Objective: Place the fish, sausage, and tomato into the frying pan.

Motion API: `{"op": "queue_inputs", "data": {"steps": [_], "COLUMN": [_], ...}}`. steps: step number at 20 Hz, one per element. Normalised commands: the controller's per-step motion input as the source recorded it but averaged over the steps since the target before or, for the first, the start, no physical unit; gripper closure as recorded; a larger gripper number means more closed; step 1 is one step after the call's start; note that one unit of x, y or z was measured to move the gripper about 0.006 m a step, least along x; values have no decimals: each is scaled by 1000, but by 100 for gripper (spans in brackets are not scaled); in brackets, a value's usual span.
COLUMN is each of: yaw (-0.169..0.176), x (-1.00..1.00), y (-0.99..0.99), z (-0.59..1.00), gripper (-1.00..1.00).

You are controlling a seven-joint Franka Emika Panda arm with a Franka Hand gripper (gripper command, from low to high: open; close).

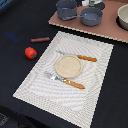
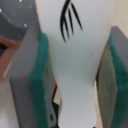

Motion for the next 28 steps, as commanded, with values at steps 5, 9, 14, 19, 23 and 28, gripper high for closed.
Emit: {"op": "queue_inputs", "data": {"steps": [5,9,14,19,23,28], "yaw": [8,22,27,24,3,-16], "x": [442,264,3,-39,-140,-295], "y": [786,561,219,126,0,-121], "z": [-176,-213,-258,-139,66,646], "gripper": [100,100,-100,-100,-100,-100]}}
